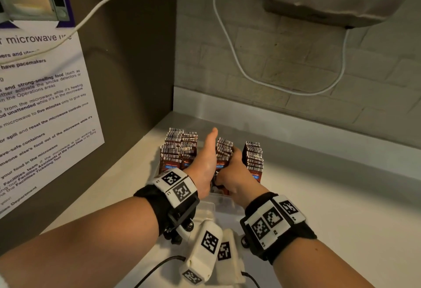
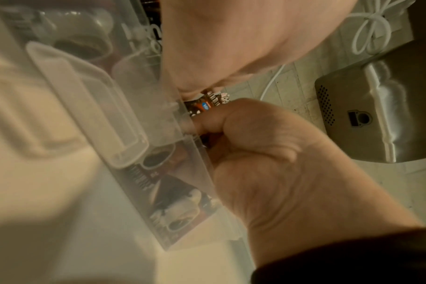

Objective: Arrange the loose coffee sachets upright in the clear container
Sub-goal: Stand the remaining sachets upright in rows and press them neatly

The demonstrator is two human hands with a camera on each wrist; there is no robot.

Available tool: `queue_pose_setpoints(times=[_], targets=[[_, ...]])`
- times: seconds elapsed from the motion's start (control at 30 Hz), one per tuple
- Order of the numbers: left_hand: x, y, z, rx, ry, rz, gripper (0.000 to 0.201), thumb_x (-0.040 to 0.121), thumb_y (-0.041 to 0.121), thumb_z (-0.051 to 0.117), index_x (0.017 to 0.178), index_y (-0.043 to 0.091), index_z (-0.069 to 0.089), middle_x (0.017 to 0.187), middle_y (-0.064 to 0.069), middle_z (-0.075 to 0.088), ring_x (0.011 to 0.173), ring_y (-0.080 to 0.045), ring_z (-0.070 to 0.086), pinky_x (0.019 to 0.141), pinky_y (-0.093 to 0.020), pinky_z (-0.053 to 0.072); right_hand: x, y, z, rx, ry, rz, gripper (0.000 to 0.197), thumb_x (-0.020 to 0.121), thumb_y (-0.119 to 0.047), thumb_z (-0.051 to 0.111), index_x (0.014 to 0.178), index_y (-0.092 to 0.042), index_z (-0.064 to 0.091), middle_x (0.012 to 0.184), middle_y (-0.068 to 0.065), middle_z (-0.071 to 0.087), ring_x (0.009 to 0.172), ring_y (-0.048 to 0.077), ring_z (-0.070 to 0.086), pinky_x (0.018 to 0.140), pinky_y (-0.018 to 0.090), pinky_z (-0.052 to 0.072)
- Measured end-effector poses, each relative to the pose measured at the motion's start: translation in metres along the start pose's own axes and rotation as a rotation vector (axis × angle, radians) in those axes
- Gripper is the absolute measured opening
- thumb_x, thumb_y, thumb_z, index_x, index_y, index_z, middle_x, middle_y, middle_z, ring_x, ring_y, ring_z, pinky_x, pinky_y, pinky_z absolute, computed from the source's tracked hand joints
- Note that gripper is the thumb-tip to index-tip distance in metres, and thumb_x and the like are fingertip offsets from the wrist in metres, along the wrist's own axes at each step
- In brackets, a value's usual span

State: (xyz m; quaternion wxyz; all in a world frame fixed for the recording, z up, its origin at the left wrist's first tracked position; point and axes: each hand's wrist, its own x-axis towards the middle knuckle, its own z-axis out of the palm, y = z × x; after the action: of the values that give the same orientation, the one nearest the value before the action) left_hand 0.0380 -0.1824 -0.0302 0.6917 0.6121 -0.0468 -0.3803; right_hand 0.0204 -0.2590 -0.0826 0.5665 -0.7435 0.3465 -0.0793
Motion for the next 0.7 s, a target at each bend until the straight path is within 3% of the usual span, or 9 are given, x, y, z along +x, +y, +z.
queue_pose_setpoints(times=[0.1,0.17,0.3,0.4,0.5,0.53,0.57,0.6,0.7], targets=[[0.005,-0.001,0.000,0.036,-0.041,-0.046,0.066,0.097,0.061,0.025,0.148,0.020,0.034,0.153,0.002,0.036,0.138,-0.015,0.034,0.087,-0.027,0.025,0.001,0.000,0.003,-0.016,0.000,-0.006,0.087,0.084,0.005,0.055,0.150,-0.027,0.007,0.124,0.008,0.056,0.110,0.027,0.057,0.089,0.045,0.052],[0.012,-0.003,0.002,0.030,-0.028,-0.019,0.066,0.096,0.063,0.025,0.151,0.027,0.027,0.155,0.005,0.031,0.140,-0.015,0.031,0.090,-0.028,0.025,0.000,0.000,0.004,-0.017,0.002,-0.007,0.093,0.085,-0.002,0.061,0.150,-0.030,0.001,0.134,0.004,0.052,0.116,0.026,0.054,0.098,0.047,0.048],[0.025,-0.011,0.000,-0.003,-0.022,0.074,0.076,0.088,0.074,0.032,0.153,0.040,0.014,0.160,0.008,0.021,0.142,-0.018,0.029,0.113,-0.041,0.026,-0.002,-0.001,0.000,-0.028,0.012,-0.002,0.098,0.087,-0.002,0.061,0.150,-0.029,-0.010,0.142,0.007,0.044,0.123,0.027,0.049,0.096,0.039,0.046],[0.037,-0.017,-0.003,-0.008,-0.034,0.079,0.079,0.084,0.077,0.035,0.152,0.041,0.016,0.155,0.008,0.028,0.139,-0.019,0.034,0.114,-0.049,0.028,-0.003,-0.001,-0.001,-0.015,0.017,-0.005,0.093,0.089,-0.004,0.060,0.151,-0.026,-0.006,0.142,0.007,0.045,0.122,0.026,0.050,0.087,0.034,0.043],[0.027,-0.014,-0.001,0.004,-0.071,0.040,0.079,0.084,0.077,0.035,0.150,0.032,0.028,0.149,0.009,0.039,0.132,-0.014,0.042,0.107,-0.038,0.034,-0.003,-0.002,0.000,-0.033,0.031,-0.002,0.091,0.091,-0.005,0.058,0.151,-0.023,-0.007,0.138,0.007,0.046,0.121,0.025,0.049,0.090,0.036,0.043],[0.021,-0.011,0.000,-0.005,-0.067,0.037,0.055,0.090,0.070,0.032,0.137,0.043,0.039,0.136,0.012,0.049,0.117,-0.009,0.051,0.095,-0.030,0.040,-0.003,-0.002,0.000,-0.044,0.040,-0.001,0.090,0.090,-0.005,0.058,0.151,-0.023,-0.006,0.138,0.007,0.046,0.122,0.025,0.049,0.092,0.037,0.043],[0.018,-0.009,0.000,-0.018,-0.070,0.020,0.048,0.094,0.064,0.029,0.130,0.035,0.042,0.116,0.019,0.053,0.098,-0.005,0.056,0.080,-0.025,0.043,-0.003,-0.002,0.001,-0.051,0.049,0.000,0.091,0.090,-0.004,0.057,0.151,-0.023,-0.007,0.138,0.007,0.047,0.121,0.026,0.049,0.094,0.037,0.044],[0.012,-0.006,0.002,-0.023,-0.062,-0.002,0.038,0.097,0.060,0.028,0.112,0.036,0.051,0.107,0.025,0.046,0.087,-0.004,0.057,0.069,-0.022,0.041,-0.004,-0.002,0.001,-0.052,0.056,0.002,0.091,0.089,-0.002,0.057,0.151,-0.023,-0.007,0.137,0.007,0.048,0.121,0.026,0.050,0.095,0.038,0.045],[0.000,-0.002,0.004,0.000,-0.058,0.015,0.032,0.099,0.054,0.026,0.106,0.034,0.051,0.116,0.023,0.041,0.106,-0.011,0.055,0.073,-0.025,0.037,-0.006,-0.003,0.001,-0.034,0.080,-0.010,0.085,0.089,0.000,0.055,0.150,-0.023,0.000,0.123,0.004,0.051,0.109,0.023,0.051,0.094,0.039,0.047]])
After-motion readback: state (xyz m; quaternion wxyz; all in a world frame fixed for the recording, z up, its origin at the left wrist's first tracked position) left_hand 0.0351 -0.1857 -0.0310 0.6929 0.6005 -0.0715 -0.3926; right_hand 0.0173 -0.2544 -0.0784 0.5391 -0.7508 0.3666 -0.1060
